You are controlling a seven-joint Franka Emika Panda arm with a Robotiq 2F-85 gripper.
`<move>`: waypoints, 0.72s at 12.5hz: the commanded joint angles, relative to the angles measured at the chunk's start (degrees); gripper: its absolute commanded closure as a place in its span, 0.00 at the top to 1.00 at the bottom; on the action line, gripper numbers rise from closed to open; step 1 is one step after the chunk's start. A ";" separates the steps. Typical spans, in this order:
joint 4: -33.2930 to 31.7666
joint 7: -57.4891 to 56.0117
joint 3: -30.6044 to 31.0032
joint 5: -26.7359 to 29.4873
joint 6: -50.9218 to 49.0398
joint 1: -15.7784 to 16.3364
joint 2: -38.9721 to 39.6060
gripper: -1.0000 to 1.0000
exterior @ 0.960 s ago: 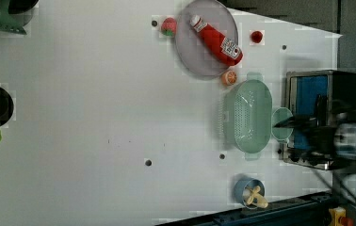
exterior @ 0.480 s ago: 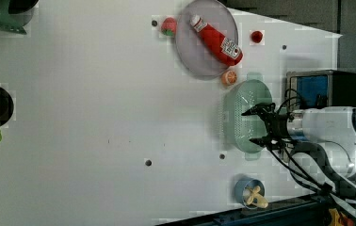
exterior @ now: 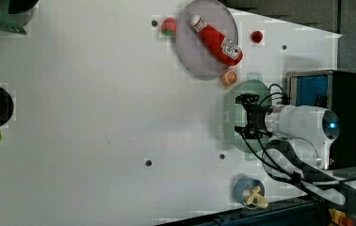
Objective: Drag strainer right to left.
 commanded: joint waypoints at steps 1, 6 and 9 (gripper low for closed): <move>-0.77 5.59 0.27 0.63 1.64 0.41 0.83 1.00; -0.54 12.17 1.72 0.85 1.87 3.14 1.51 1.00; -0.12 13.21 1.90 0.91 1.75 5.81 1.95 1.00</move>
